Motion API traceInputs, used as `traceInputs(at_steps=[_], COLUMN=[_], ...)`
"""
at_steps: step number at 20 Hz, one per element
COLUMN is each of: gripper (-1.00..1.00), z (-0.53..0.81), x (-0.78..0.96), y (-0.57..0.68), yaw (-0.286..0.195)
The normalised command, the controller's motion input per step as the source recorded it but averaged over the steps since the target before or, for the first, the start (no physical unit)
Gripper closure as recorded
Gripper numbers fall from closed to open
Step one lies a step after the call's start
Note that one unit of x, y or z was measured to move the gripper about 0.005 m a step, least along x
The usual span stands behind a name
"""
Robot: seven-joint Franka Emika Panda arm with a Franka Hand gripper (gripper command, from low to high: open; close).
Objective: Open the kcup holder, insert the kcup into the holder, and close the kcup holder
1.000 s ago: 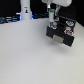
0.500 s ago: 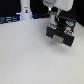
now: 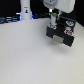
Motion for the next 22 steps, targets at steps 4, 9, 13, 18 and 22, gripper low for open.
traceInputs(at_steps=[4, 9, 13, 18, 22], gripper=[1.00, 1.00, 1.00, 1.00, 1.00], z=[0.25, 0.20, 0.18, 0.20, 0.16], x=[0.32, 0.37, 0.37, 0.40, 0.33], y=[0.26, 0.32, 0.39, 0.37, 0.37], yaw=[0.000, 0.000, 0.000, 0.000, 0.000])
